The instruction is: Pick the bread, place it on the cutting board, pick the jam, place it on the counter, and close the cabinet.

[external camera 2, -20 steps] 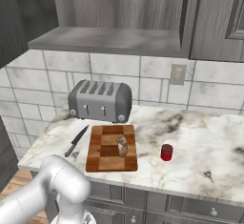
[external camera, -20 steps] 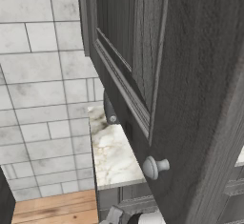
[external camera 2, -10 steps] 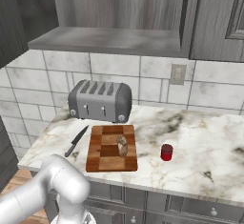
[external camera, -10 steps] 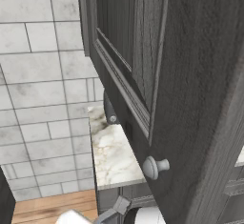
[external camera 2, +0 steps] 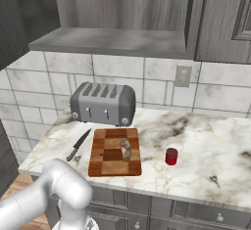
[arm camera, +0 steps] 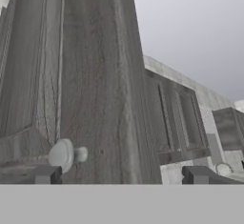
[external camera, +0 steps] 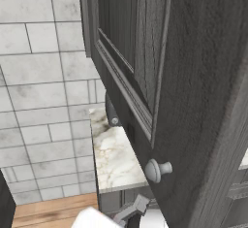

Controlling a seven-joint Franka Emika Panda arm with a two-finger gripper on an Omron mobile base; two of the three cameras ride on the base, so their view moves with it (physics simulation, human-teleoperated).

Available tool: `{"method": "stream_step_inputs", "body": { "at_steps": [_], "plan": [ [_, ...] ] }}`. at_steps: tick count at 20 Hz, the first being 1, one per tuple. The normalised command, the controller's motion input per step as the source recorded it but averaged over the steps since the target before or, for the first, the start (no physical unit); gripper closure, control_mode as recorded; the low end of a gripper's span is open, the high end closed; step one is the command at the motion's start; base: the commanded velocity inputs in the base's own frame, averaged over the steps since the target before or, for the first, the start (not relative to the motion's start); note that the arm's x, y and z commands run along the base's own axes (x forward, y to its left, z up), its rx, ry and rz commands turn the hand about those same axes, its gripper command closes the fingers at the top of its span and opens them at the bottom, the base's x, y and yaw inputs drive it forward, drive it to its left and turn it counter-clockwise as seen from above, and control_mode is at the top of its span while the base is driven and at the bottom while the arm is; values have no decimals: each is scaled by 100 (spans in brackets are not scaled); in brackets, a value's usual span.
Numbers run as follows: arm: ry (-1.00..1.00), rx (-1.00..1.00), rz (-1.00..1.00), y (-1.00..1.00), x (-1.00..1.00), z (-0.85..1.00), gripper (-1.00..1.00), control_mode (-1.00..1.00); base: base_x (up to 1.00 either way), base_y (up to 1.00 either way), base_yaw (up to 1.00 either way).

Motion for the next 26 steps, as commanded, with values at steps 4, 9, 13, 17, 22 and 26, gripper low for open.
{"method": "stream_step_inputs", "body": {
  "at_steps": [4,9,13,17,22,26],
  "plan": [
    [0,0,-1,-3,2,0,-100,-100,0,0,0],
    [-3,0,-3,5,-10,0,-100,-100,0,0,0],
    [-2,0,-4,19,-19,0,-100,-100,0,0,0],
    [0,0,-6,21,0,9,-100,-100,0,0,0],
    [0,0,-9,14,15,4,-100,-100,0,0,0],
    [0,0,-9,0,30,5,-100,-100,0,0,0]
  ]
}}
